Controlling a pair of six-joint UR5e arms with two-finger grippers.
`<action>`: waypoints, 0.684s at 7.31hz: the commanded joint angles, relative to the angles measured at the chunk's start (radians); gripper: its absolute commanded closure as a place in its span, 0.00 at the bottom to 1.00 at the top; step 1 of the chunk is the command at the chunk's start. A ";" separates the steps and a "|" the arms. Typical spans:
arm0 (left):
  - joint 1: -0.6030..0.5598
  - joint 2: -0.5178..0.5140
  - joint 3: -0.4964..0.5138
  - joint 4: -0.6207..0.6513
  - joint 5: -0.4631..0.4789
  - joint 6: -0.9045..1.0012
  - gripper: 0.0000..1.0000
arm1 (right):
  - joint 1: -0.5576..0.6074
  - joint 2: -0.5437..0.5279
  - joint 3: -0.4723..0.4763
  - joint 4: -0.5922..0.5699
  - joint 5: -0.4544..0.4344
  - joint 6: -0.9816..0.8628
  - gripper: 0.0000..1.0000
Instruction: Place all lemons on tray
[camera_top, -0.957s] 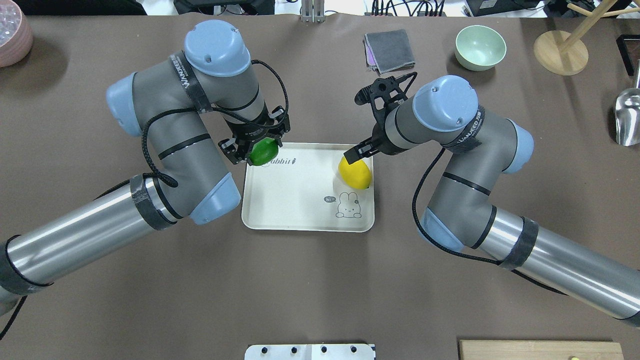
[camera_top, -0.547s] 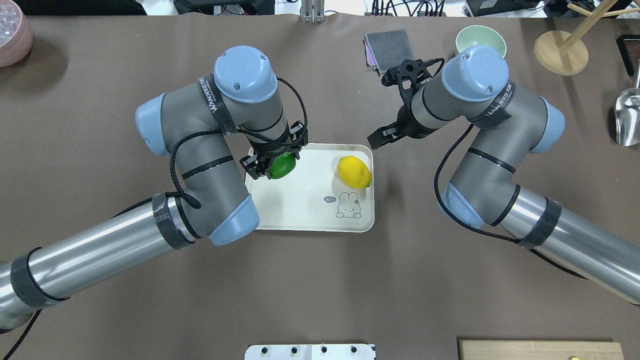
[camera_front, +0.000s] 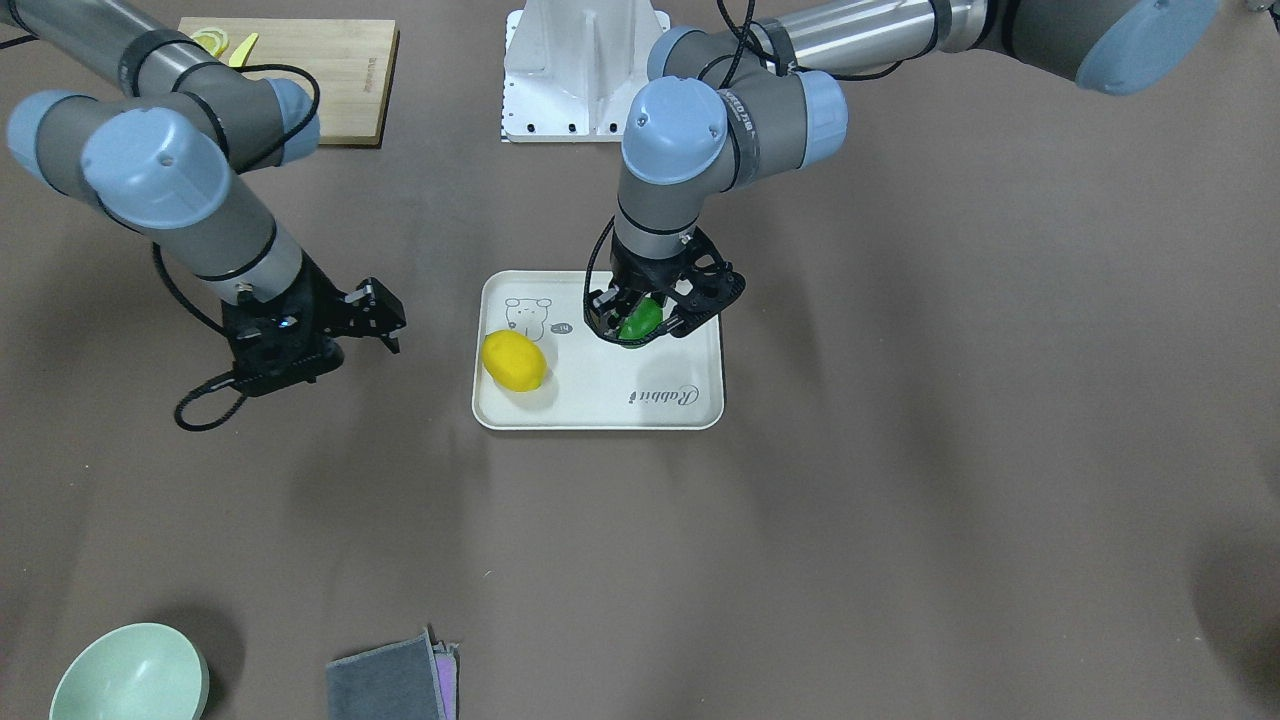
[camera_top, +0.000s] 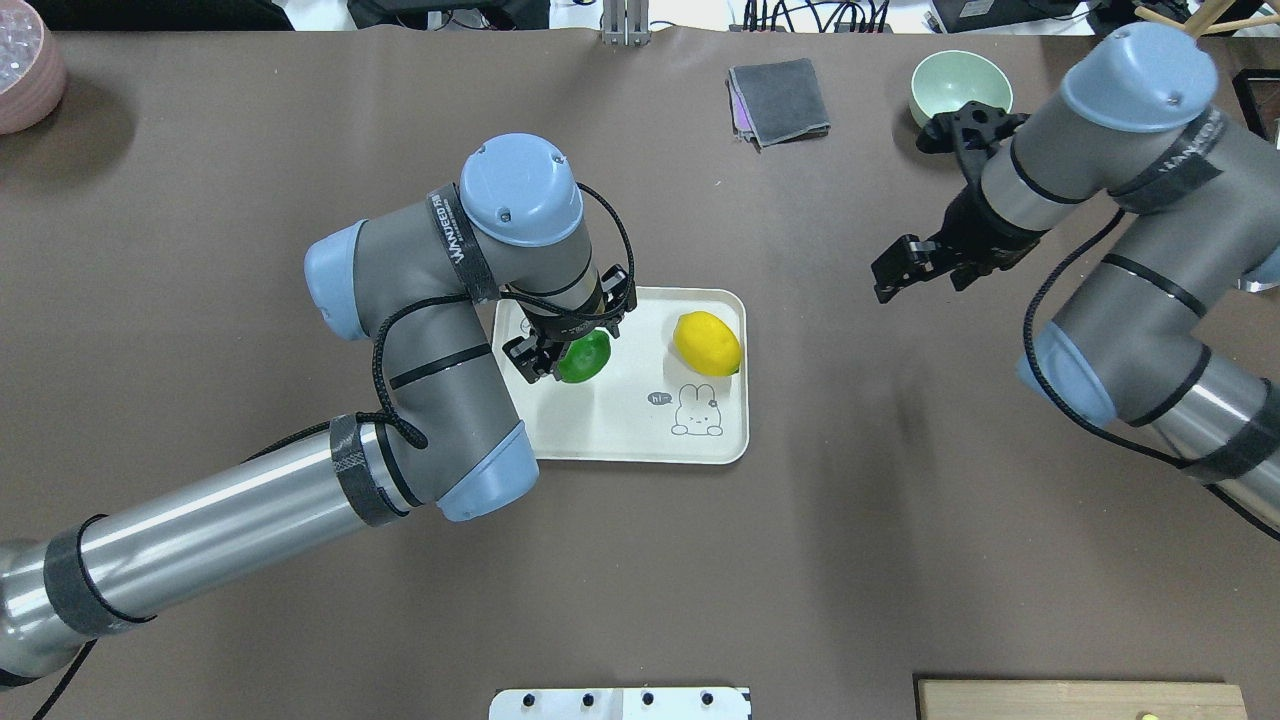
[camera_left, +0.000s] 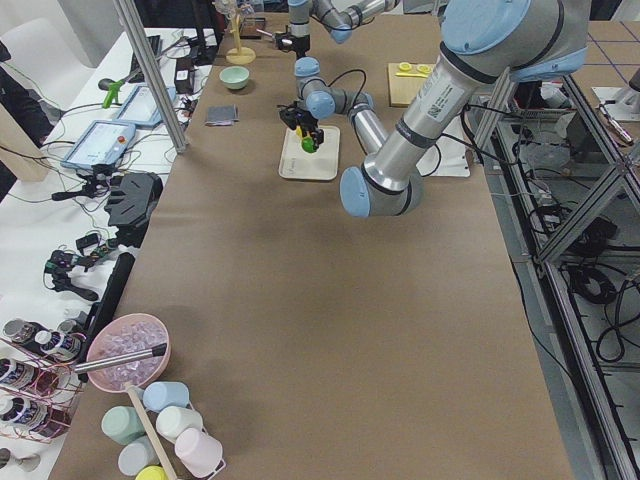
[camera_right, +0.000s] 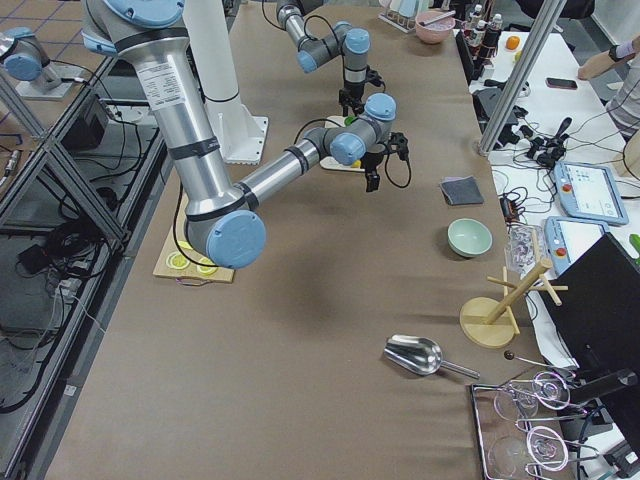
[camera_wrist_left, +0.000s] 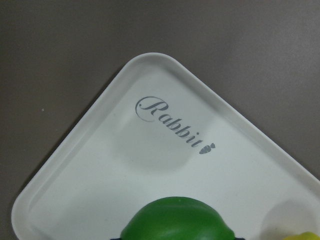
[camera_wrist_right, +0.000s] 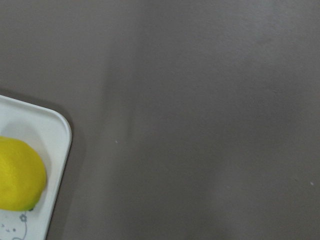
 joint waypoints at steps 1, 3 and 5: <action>0.003 0.001 0.000 -0.002 0.001 0.001 0.03 | 0.060 -0.143 0.077 -0.009 0.022 -0.012 0.01; -0.004 0.008 -0.023 0.009 -0.002 0.015 0.03 | 0.089 -0.277 0.158 -0.009 0.013 -0.161 0.01; -0.082 0.104 -0.115 0.065 -0.043 0.157 0.03 | 0.150 -0.366 0.183 -0.019 0.008 -0.237 0.01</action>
